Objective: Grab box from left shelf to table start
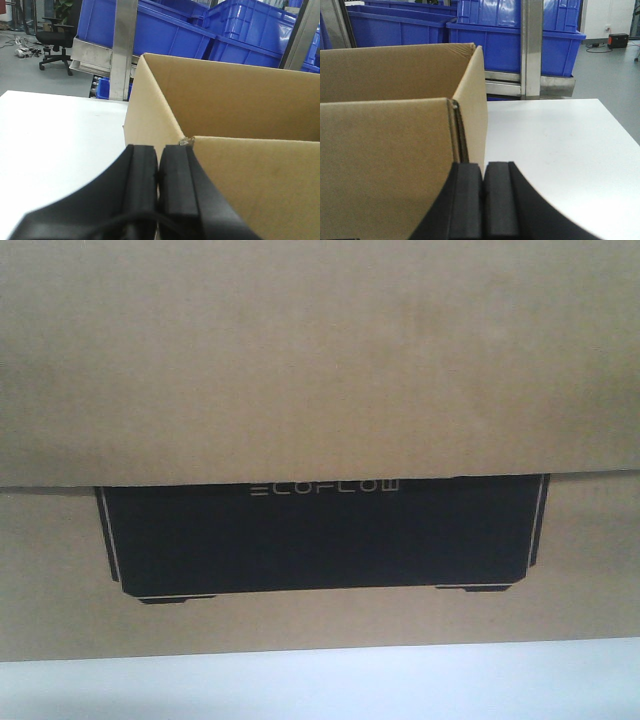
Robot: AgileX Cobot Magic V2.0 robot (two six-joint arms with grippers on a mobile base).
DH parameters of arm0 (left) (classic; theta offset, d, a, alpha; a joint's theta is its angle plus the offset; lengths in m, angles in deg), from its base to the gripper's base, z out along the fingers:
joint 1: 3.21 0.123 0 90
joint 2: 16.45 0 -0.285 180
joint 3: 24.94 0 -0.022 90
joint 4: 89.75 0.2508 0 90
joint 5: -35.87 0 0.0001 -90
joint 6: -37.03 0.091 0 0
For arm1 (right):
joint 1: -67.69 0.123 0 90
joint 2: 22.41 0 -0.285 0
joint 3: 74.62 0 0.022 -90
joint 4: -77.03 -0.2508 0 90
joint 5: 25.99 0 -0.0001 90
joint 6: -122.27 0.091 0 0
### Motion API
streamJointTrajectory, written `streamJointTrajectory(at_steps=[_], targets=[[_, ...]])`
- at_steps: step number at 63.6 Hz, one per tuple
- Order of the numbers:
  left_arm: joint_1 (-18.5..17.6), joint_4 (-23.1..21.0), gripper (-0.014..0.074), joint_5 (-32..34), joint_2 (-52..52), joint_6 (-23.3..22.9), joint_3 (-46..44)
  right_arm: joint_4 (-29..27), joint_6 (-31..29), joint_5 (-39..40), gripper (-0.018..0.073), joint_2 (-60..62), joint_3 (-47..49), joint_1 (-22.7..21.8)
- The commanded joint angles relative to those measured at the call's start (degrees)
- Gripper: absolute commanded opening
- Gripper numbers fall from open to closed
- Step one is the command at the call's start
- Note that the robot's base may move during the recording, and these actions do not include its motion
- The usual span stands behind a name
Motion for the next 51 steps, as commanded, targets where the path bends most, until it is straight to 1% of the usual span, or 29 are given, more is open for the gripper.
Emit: streamJointTrajectory(at_steps=[1, 5, 13, 21, 26, 39, 51], targets=[[-0.3, 0.2, -0.0006, 5.4, -0.4, -0.2, -1.6, 0.0, -0.2, 6.7, 0.0057, 0.6, 0.2, -1.8], [-0.3, 0.2, -0.0006, 5.4, -0.4, -0.2, -1.6, 0.0, -0.2, 6.8, 0.0057, 2.7, -2.2, -3.3], [-0.3, 0.2, -0.0006, 5.4, -0.4, -0.2, -1.6, 0.0, -0.2, 6.9, 0.0057, 7.9, -7.1, -3.7], [-0.3, 0.2, -0.0006, 5.4, -0.4, -0.2, -1.6, 0.1, -0.2, 8.3, 0.0057, 7.8, -10.4, -3.6], [-0.3, 0.2, -0.0006, 5.4, -0.4, -0.2, -1.5, 0.8, -0.2, 11.8, 0.0057, 7.8, -12.2, -3.6], [-0.3, 0.2, -0.0006, 5.4, -0.4, -0.2, -1.5, 3.6, -0.2, 12.3, 0.0057, 7.8, -12.1, -3.6], [-0.3, 0.2, -0.0006, 5.4, -0.4, -0.2, -1.5, 3.7, -0.2, 12.2, 0.0057, 7.8, -12.1, -3.6]])
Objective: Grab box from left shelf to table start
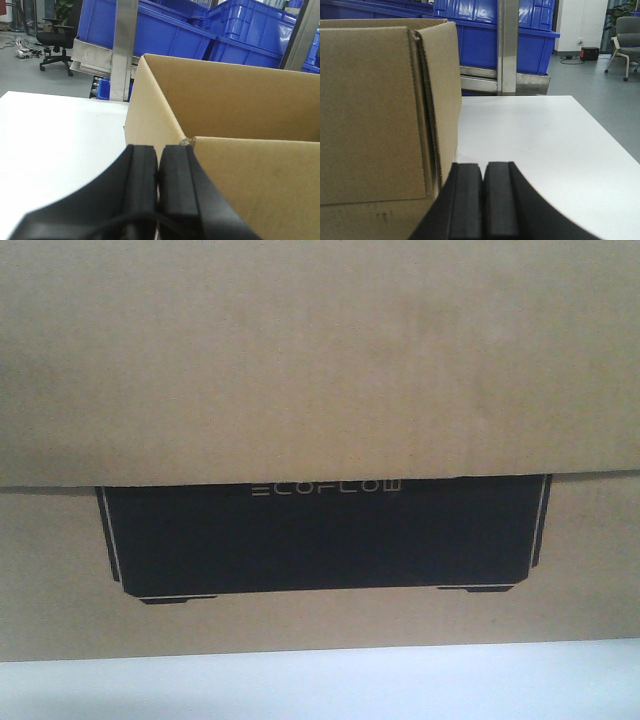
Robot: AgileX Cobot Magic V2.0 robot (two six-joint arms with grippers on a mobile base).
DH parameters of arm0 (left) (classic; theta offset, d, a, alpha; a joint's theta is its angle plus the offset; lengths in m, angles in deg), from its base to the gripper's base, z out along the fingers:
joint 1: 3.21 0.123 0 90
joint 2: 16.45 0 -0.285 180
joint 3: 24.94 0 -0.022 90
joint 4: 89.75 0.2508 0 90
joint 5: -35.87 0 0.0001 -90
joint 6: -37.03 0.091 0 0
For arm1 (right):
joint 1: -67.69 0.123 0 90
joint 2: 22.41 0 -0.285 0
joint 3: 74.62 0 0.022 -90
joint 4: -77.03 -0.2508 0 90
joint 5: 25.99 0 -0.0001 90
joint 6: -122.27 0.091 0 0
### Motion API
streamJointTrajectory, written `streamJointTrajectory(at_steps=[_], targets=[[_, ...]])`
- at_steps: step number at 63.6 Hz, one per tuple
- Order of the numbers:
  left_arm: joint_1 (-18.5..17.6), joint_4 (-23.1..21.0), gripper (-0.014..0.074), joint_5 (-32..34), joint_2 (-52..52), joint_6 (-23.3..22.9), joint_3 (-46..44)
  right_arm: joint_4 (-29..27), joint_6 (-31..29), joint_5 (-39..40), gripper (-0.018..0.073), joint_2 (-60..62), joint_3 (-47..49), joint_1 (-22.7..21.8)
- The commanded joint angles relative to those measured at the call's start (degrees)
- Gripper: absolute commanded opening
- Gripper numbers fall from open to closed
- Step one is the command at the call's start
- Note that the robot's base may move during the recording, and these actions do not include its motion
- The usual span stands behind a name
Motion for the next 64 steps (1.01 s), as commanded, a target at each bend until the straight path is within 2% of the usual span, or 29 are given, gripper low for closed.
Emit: streamJointTrajectory(at_steps=[1, 42, 48, 52, 55, 58, 59, 64], targets=[[-0.3, 0.2, -0.0006, 5.3, -0.5, -0.2, -1.6, 0.9, -0.2, 5.2, 0.0057, 0.3, 0.1, -0.3], [-0.3, 0.3, -0.0006, 5.3, -0.5, -0.2, -1.4, 0.8, -0.2, 5.2, 0.0057, 0.3, 0.1, -0.3], [0.1, -0.1, -0.0006, 4.9, -0.5, 0.9, -1.2, 0.8, -0.2, 5.2, 0.0057, 0.3, 0.1, -0.3], [1.1, -5.6, -0.0006, 5.9, -0.2, 5.6, 0.1, 0.8, -0.2, 5.2, 0.0057, 0.3, 0.1, -0.3], [2.1, -11.4, -0.0006, 7.7, 0.4, 13.8, 1.9, 0.8, -0.2, 5.2, 0.0057, 0.3, 0.1, -0.3], [3.5, -14.9, -0.0006, 10.7, 1.2, 20.8, 4.3, 0.8, -0.2, 5.2, 0.0057, 0.3, 0.1, -0.3], [4.1, -15.7, -0.0006, 11.9, 1.6, 22.1, 5.4, 0.8, -0.2, 5.2, 0.0057, 0.3, 0.1, -0.3], [6.2, -16.1, -0.0006, 15.2, 3.9, 22.2, 9.5, 0.8, -0.2, 5.2, 0.0057, 0.3, 0.1, -0.3]])
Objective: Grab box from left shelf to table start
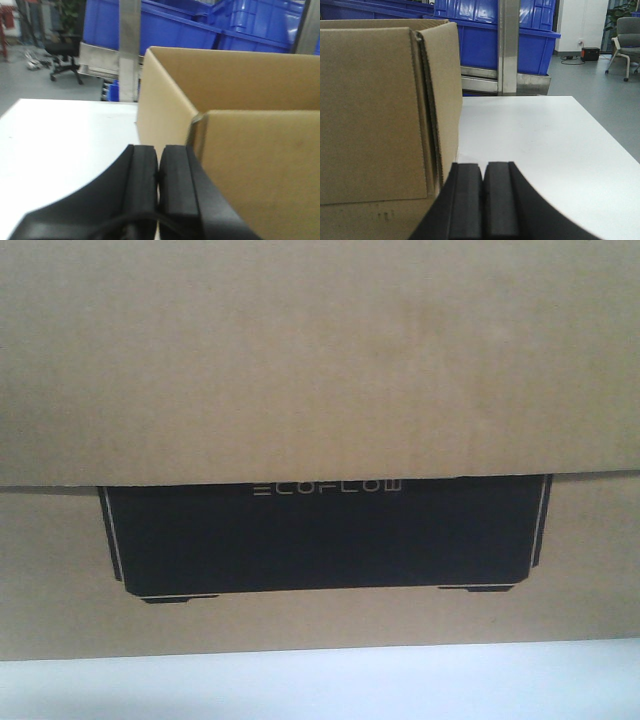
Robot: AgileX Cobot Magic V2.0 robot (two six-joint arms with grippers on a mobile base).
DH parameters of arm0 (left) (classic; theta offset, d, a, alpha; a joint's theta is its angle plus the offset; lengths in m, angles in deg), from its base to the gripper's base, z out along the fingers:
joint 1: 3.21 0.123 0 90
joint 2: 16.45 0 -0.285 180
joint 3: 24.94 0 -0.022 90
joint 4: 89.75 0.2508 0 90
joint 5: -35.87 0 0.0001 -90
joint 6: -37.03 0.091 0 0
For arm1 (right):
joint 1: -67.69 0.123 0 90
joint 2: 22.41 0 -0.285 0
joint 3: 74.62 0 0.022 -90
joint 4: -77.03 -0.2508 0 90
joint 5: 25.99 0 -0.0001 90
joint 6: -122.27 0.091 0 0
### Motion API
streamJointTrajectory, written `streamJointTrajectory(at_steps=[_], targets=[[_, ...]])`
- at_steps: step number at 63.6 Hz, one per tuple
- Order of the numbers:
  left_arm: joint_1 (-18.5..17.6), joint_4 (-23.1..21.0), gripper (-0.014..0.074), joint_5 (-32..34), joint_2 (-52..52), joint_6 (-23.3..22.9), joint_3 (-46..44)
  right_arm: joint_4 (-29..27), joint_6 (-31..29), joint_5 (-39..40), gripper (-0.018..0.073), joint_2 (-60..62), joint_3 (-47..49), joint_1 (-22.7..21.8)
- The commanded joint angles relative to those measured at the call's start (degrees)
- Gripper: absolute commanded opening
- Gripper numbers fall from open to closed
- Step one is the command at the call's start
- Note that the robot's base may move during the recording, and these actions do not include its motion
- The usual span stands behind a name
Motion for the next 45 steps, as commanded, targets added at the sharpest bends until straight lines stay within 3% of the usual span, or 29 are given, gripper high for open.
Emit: streamJointTrajectory(at_steps=[1, 22, 45], targets=[[2.0, -2.4, -0.0006, 8.6, 1.6, 3.2, 2.1, 0.8, -0.3, 5.2, 0.0057, 0.3, 0.1, -0.3], [4.1, -2.0, -0.0006, 8.7, 10.3, 0.1, 12.5, 0.8, -0.3, 5.2, 0.0057, 0.3, 0.1, -0.3], [4.1, 0.0, -0.0006, 7.0, 10.4, -1.4, 12.5, 0.8, -0.3, 5.2, 0.0057, 0.3, 0.1, -0.3]])
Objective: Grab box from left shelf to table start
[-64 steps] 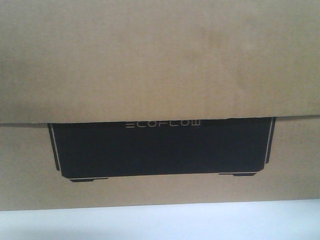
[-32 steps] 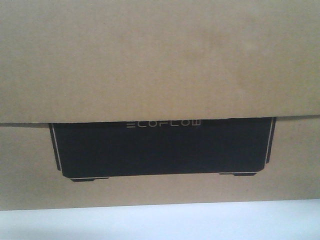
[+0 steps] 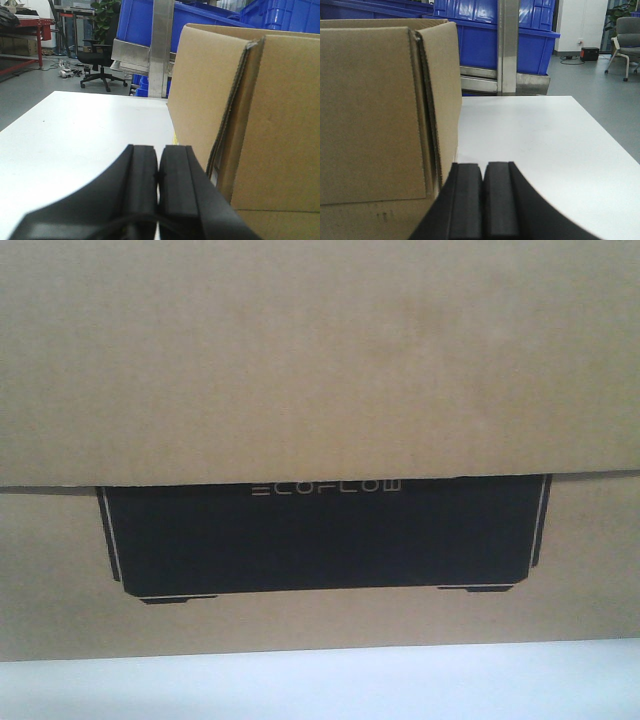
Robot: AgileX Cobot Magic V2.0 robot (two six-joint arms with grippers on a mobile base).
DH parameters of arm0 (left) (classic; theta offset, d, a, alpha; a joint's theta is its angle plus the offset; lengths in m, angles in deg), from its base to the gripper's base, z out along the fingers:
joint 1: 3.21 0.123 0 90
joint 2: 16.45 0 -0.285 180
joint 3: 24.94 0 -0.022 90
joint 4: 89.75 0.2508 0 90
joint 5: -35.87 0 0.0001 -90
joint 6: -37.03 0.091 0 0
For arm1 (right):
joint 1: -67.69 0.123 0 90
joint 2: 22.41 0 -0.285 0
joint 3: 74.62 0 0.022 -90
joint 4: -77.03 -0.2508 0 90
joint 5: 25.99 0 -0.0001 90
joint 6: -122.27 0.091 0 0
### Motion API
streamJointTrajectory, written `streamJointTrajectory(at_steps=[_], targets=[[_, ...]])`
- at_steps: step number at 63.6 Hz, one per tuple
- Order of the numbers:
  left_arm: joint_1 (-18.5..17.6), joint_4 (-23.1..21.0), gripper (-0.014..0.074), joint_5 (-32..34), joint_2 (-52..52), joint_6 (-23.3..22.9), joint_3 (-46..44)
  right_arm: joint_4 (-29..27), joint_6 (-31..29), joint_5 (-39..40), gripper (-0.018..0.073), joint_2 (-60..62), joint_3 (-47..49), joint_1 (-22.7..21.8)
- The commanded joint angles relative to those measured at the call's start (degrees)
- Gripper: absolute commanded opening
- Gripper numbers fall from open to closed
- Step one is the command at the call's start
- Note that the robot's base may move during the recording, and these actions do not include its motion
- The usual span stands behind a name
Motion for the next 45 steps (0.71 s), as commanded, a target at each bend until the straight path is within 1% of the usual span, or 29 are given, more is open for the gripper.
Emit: streamJointTrajectory(at_steps=[1, 45], targets=[[0.1, 0.2, -0.0006, 4.3, 0.9, -0.7, 1.6, 0.8, -0.3, 5.2, 0.0057, 0.3, 0.1, -0.3], [0.1, 0.0, -0.0006, 4.3, 0.9, -0.7, 1.6, 0.8, -0.3, 5.2, 0.0057, 0.3, 0.1, -0.3]])
